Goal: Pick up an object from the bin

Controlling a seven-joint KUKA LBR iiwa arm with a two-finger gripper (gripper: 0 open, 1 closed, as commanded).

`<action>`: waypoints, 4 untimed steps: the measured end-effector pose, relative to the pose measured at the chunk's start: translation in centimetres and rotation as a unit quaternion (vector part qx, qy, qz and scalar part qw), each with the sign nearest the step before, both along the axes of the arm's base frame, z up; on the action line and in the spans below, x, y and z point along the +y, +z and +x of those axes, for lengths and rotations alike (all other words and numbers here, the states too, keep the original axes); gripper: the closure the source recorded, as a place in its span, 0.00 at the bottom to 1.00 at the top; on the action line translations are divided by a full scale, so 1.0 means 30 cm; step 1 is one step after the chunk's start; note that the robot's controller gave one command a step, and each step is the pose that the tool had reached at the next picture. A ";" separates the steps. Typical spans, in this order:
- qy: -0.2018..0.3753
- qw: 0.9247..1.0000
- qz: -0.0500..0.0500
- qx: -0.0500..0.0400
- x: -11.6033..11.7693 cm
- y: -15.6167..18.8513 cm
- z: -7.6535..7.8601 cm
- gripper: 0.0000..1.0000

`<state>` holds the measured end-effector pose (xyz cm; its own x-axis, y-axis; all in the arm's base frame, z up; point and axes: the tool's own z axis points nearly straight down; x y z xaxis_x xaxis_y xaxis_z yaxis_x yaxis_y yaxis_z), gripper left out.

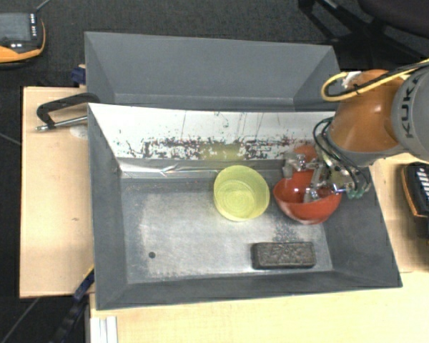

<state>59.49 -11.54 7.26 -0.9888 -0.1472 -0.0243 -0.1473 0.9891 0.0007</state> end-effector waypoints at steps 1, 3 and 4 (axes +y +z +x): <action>0.197 0.980 -0.005 -0.004 0.061 0.001 -0.010 0.00; 0.172 0.985 -0.004 -0.008 0.071 -0.009 -0.024 0.00; 0.173 0.985 -0.005 -0.012 0.070 0.001 -0.017 1.00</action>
Offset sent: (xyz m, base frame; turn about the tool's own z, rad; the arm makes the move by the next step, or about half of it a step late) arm -0.0057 0.0172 -0.0026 -0.3977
